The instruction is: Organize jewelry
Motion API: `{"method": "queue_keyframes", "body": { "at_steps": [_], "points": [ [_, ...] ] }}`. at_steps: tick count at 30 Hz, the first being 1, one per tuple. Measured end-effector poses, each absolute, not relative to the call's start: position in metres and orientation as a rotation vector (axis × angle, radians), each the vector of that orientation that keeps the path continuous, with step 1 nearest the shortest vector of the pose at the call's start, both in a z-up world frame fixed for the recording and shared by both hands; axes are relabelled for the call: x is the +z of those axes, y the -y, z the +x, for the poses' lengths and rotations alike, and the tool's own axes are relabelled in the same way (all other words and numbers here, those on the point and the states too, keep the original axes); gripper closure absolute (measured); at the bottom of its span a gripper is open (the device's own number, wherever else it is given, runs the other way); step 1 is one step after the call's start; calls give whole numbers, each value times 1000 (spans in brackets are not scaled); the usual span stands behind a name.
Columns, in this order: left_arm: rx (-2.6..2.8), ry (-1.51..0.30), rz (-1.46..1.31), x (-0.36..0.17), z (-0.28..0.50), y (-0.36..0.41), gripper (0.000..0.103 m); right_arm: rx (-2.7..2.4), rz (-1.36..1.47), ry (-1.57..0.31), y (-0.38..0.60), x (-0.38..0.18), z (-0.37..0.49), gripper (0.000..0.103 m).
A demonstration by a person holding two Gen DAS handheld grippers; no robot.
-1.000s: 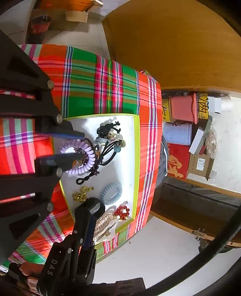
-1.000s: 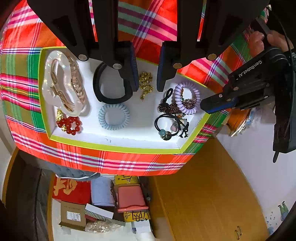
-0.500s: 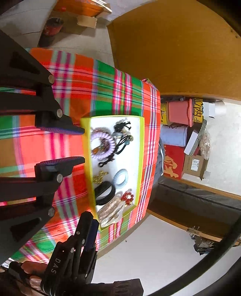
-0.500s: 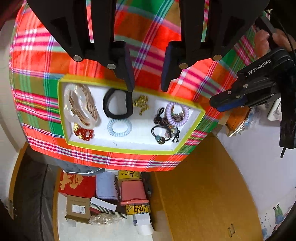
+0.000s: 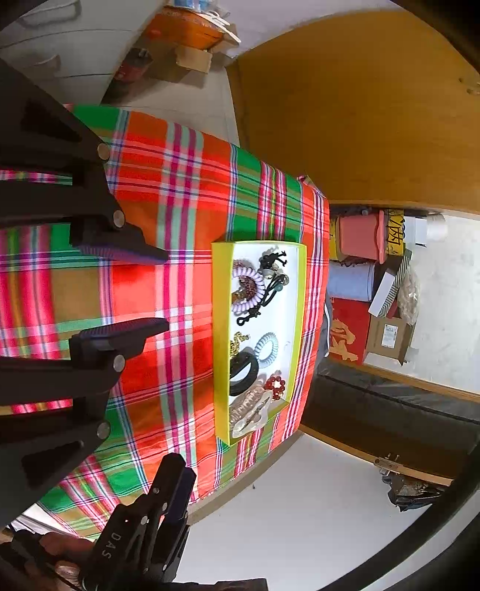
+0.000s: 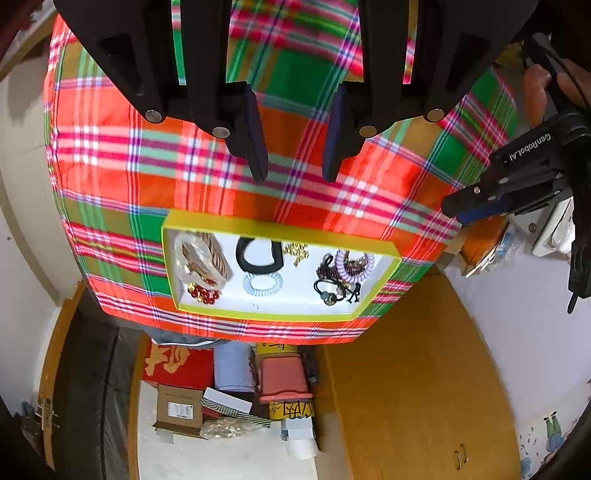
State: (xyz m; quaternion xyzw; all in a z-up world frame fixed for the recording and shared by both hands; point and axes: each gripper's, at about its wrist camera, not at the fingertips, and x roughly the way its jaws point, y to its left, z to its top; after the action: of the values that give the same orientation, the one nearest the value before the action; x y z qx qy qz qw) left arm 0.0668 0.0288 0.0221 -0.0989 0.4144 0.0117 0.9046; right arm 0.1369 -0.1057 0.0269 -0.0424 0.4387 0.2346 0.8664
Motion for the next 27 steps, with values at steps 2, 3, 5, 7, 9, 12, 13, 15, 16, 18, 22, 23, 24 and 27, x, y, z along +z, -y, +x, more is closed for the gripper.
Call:
{"method": "queue_keyframes", "body": {
  "at_steps": [2,3,5,7,9,12,13,15,16,18,22,23,24,27],
  "points": [
    [26,-863,-221,21,62,-29,73,486,-88,-920,109,27,131,72],
    [25,-865,-227,21,60,-28,73,483,-86,-921,111,27,128,72],
    [29,-868,-231,20,55,-27,73,475,-85,-923,114,26,125,71],
    [34,-872,-222,18,53,-25,73,469,-81,-928,116,24,123,71],
    [34,-878,-216,17,53,-24,73,465,-78,-932,119,23,123,71],
    [26,-884,-219,15,54,-23,73,460,-71,-941,121,20,123,71],
    [24,-885,-221,15,55,-23,73,458,-70,-943,122,20,123,71],
    [27,-889,-214,14,56,-21,73,458,-69,-945,122,19,124,71],
    [29,-890,-207,14,56,-20,73,458,-69,-945,122,19,124,71],
    [28,-891,-204,13,56,-19,73,460,-69,-946,122,19,124,71],
    [27,-894,-205,12,56,-19,73,461,-69,-949,121,18,124,71],
    [26,-895,-205,12,56,-19,73,461,-69,-950,121,18,124,71],
    [25,-897,-207,11,56,-19,73,461,-70,-952,122,18,124,71],
    [23,-900,-205,10,57,-18,73,460,-70,-954,121,17,124,71]
  ]
}}
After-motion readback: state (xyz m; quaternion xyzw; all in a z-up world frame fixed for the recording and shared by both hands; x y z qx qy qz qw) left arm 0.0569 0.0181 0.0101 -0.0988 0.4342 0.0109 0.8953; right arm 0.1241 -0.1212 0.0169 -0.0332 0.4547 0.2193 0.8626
